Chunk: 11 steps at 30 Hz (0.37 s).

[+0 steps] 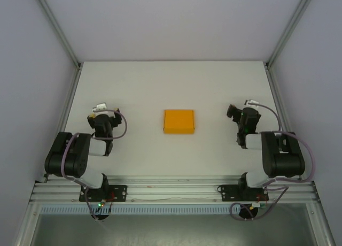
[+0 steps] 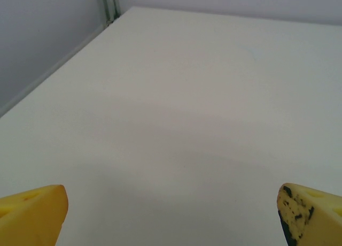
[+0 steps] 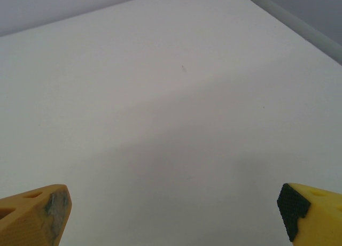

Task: Assemble paper box

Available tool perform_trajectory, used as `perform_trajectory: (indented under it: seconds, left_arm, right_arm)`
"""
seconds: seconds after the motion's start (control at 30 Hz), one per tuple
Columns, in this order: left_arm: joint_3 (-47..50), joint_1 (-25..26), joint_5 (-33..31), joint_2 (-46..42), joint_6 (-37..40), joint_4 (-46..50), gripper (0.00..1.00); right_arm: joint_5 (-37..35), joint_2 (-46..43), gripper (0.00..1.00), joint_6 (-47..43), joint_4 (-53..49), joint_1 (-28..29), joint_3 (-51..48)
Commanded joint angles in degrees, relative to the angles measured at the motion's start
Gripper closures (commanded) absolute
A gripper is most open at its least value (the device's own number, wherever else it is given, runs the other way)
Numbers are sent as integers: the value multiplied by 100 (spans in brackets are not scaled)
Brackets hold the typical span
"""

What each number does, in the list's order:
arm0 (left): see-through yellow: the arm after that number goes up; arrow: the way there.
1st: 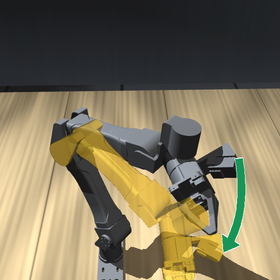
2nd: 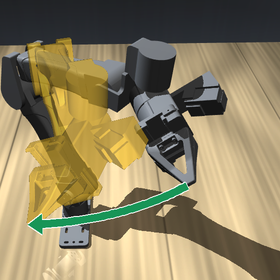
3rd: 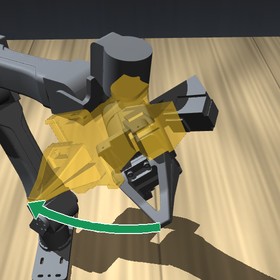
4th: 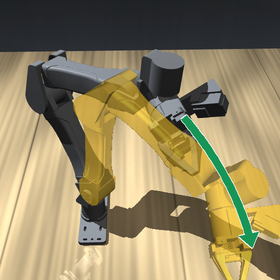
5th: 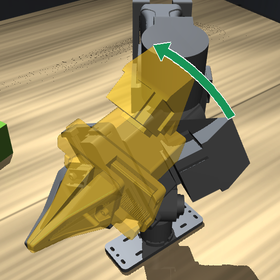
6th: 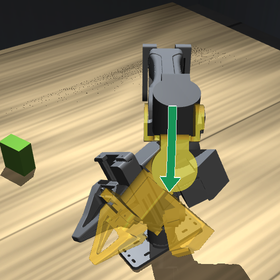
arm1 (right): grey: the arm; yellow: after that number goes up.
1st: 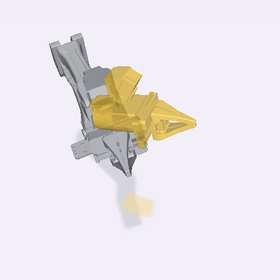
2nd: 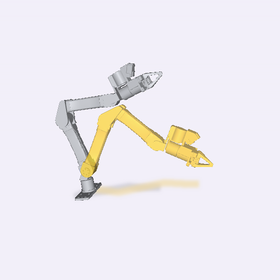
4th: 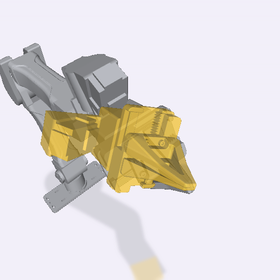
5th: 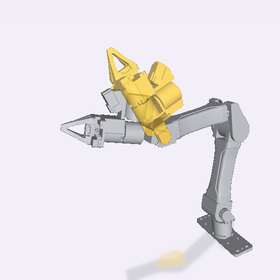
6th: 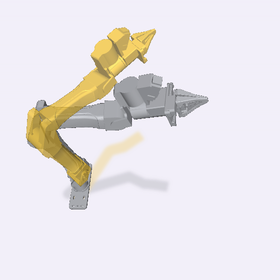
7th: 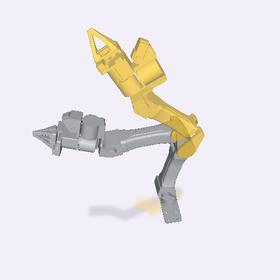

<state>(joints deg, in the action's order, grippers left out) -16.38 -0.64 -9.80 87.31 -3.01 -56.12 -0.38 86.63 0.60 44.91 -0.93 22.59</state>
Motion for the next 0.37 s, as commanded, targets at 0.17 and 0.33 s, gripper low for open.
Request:
perform_trajectory:
  seconds: [0.17, 0.33]
  left_arm:
    - [-109, 0, -17, -42, 11, -340, 0]
    - [-149, 3, -15, -98, -13, -180, 0]
  right_arm:
    - [-76, -76, 0, 124, 201, -12, 1]
    - [-73, -78, 0, 116, 211, -13, 2]
